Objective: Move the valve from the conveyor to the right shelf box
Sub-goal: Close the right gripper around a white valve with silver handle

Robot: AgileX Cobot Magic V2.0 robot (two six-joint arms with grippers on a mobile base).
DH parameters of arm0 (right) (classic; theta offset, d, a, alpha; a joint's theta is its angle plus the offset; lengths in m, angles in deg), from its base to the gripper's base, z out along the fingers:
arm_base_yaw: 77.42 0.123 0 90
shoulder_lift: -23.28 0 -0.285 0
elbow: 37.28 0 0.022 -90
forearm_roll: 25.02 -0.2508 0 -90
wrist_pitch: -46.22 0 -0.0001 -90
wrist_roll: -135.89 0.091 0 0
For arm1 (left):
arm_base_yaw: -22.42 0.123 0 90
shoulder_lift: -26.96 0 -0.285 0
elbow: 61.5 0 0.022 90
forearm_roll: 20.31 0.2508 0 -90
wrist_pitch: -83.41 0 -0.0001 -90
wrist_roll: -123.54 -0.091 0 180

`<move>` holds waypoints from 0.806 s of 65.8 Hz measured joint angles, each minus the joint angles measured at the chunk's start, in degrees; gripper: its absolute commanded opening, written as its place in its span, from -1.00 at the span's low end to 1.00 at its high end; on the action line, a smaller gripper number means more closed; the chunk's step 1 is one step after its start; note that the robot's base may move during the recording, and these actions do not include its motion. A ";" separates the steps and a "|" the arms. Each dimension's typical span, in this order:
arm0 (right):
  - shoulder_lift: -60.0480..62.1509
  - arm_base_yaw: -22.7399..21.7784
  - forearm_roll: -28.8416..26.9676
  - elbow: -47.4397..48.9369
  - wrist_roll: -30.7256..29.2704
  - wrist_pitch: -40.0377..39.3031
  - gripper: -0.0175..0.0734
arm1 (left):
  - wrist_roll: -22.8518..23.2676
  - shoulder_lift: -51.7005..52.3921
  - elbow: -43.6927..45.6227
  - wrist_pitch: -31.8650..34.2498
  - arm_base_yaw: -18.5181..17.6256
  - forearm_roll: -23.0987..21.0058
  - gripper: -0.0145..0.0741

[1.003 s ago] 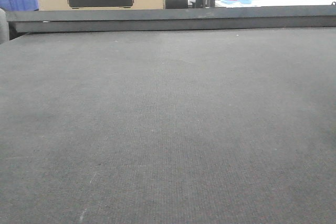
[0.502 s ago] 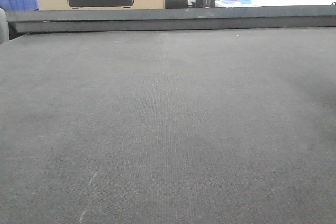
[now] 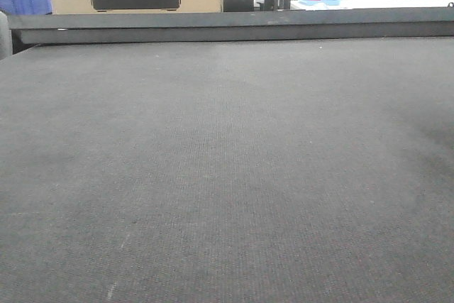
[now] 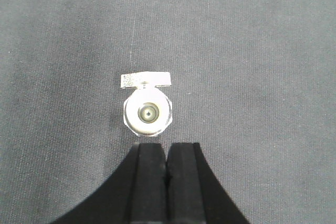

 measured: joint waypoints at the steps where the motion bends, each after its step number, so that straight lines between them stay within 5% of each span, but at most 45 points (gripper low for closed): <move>1: -0.33 0.00 0.00 0.00 0.00 0.00 0.55 | 0.00 0.00 0.00 0.00 0.00 0.00 -0.92; 33: -7.08 0.00 0.00 -0.11 0.00 -1.94 0.44 | 0.00 0.00 0.00 -0.09 0.00 0.00 -0.92; 45: -7.08 0.00 1.13 -0.11 0.00 -2.14 -0.15 | 0.00 0.00 0.00 -0.09 0.00 0.00 -0.92; 53: -7.08 0.00 1.23 -0.11 0.00 -2.15 -0.84 | 0.00 0.00 0.00 -0.09 0.00 0.00 -0.92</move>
